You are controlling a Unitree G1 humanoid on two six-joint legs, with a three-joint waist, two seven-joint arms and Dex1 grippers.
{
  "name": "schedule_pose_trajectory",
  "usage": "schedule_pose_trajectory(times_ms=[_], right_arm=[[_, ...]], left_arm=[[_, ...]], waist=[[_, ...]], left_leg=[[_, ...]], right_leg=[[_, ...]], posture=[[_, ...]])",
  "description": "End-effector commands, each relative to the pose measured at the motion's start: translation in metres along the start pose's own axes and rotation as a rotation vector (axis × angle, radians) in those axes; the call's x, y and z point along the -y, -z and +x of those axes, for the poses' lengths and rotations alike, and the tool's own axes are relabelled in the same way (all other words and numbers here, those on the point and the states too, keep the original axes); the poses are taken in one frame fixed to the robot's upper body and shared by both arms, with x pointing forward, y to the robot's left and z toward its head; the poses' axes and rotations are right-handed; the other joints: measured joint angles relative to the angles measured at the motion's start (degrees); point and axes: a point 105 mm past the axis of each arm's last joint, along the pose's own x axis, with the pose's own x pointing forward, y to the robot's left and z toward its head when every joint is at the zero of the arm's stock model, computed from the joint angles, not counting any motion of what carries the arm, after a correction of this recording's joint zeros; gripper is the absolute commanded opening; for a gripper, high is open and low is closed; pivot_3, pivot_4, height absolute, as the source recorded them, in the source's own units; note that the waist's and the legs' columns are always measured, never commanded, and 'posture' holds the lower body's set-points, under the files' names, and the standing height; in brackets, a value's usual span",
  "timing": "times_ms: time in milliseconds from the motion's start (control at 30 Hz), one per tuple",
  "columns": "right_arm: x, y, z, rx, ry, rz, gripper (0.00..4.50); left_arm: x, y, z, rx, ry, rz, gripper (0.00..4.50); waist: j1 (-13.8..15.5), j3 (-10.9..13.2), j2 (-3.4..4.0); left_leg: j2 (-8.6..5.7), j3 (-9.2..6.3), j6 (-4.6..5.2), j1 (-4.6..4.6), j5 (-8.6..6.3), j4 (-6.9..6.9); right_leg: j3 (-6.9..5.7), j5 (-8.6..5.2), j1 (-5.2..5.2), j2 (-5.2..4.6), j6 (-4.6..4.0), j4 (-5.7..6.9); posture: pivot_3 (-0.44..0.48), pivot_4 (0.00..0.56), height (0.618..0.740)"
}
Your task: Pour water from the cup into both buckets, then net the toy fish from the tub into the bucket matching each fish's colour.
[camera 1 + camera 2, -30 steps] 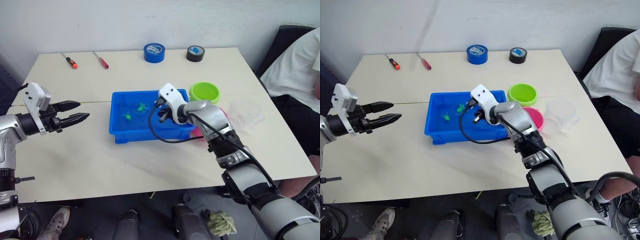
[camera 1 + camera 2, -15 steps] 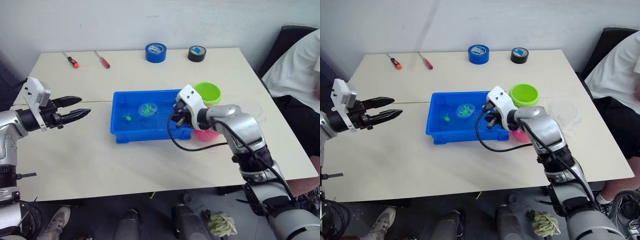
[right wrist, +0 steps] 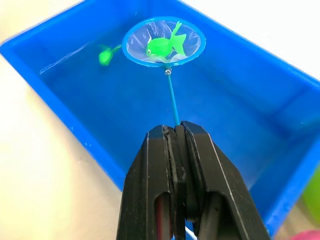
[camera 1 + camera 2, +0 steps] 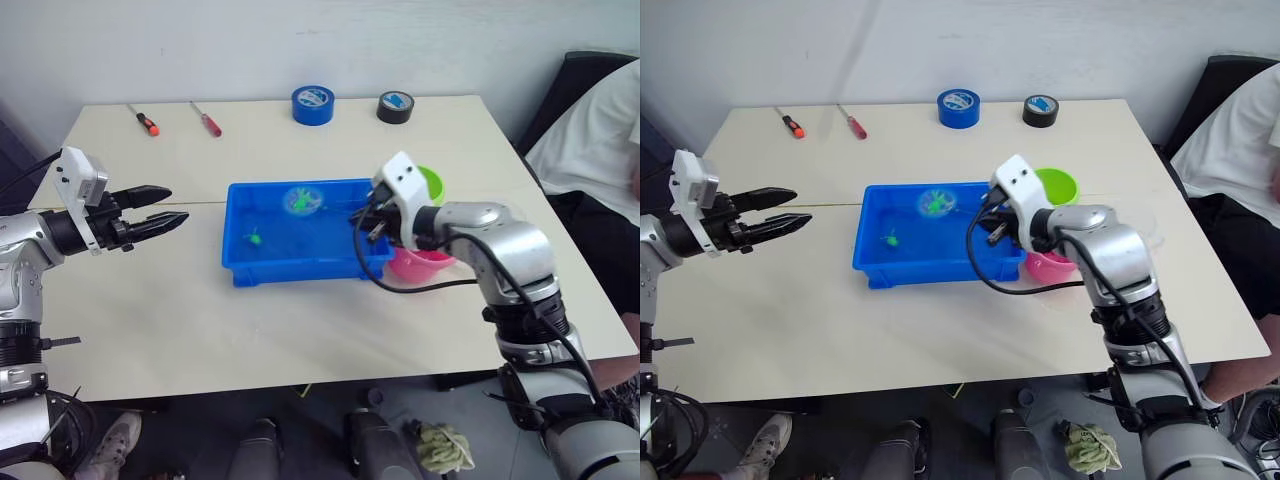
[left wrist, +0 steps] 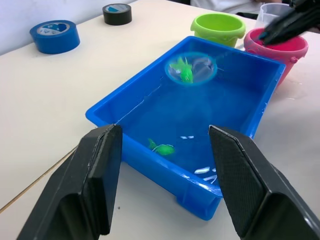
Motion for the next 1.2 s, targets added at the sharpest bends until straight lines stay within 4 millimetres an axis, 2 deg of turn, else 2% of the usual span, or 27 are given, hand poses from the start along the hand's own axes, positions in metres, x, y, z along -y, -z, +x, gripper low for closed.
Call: schedule_pose_trajectory(times_ms=[33,100,233,333,400,533,733,867,1067,1200], right_arm=[[0.027,-0.021,-0.032,0.094,0.09,-0.028,0.0],[0.049,-0.021,-0.052,0.092,0.17,-0.042,0.0],[0.077,-0.018,-0.079,0.067,0.281,-0.072,0.0],[0.103,-0.007,-0.105,0.017,0.387,-0.097,0.0],[0.11,0.002,-0.114,-0.014,0.416,-0.116,0.0],[0.114,0.015,-0.119,-0.063,0.438,-0.153,0.0],[0.111,0.025,-0.104,-0.105,0.458,-0.297,0.0],[0.111,0.026,-0.099,-0.151,0.48,-0.462,0.0],[0.115,0.024,-0.098,-0.263,0.536,-0.844,0.0],[0.12,0.021,-0.099,-0.315,0.562,-1.017,0.0]], left_arm=[[0.003,-0.013,0.008,0.041,0.037,0.037,3.03],[0.004,-0.015,0.017,0.049,0.064,0.04,3.03],[0.005,-0.018,0.028,0.063,0.096,0.041,3.03],[0.005,-0.023,0.038,0.077,0.125,0.049,3.03],[0.004,-0.025,0.042,0.081,0.136,0.051,3.03],[0.002,-0.027,0.048,0.089,0.153,0.053,3.03],[0.002,-0.031,0.058,0.094,0.185,0.062,3.03],[0.002,-0.031,0.06,0.093,0.19,0.064,3.03],[0.002,-0.03,0.06,0.091,0.192,0.063,3.03],[0.002,-0.03,0.06,0.092,0.19,0.063,3.03]], waist=[[0.51,0.0,0.0],[0.95,0.0,0.0],[1.05,0.0,0.0],[1.01,0.0,0.0],[1.02,0.0,0.0],[0.79,0.0,0.01],[0.79,0.0,0.01],[0.89,0.0,0.01],[1.0,0.0,0.0],[0.94,0.0,0.01]], left_leg=[[0.0,0.0,0.0,0.0,0.0,0.0],[0.0,0.0,0.01,0.0,0.0,0.0],[-0.03,0.01,0.02,0.01,0.0,0.0],[-0.04,0.07,0.04,0.0,-0.01,-0.02],[-0.04,0.13,0.07,0.01,-0.02,-0.03],[-0.02,0.23,0.08,0.03,-0.02,-0.02],[-0.01,0.31,0.08,0.05,-0.02,0.02],[0.0,0.3,0.08,0.03,-0.02,0.03],[-0.01,0.31,0.08,0.03,-0.02,0.05],[-0.01,0.35,0.07,0.04,-0.02,0.06]], right_leg=[[0.0,0.0,0.0,-0.01,0.0,-0.01],[-0.01,0.0,0.03,0.02,0.0,-0.08],[-0.02,0.0,0.07,0.1,0.0,-0.14],[0.01,0.01,0.07,0.2,0.01,-0.2],[0.09,0.01,0.06,0.22,0.02,-0.2],[0.18,0.02,0.05,0.3,0.04,-0.2],[0.23,0.03,0.03,0.4,0.05,-0.13],[0.23,0.03,0.02,0.39,0.06,-0.15],[0.24,0.03,0.02,0.35,0.06,-0.14],[0.24,0.03,0.02,0.36,0.06,-0.13]], posture=[[0.0,0.15,0.734],[0.0,0.15,0.734],[0.0,0.15,0.734],[0.0,0.15,0.734],[0.0,0.15,0.734],[0.0,0.15,0.734],[0.0,0.15,0.734],[0.0,0.15,0.734],[0.0,0.15,0.734],[0.0,0.15,0.734]])
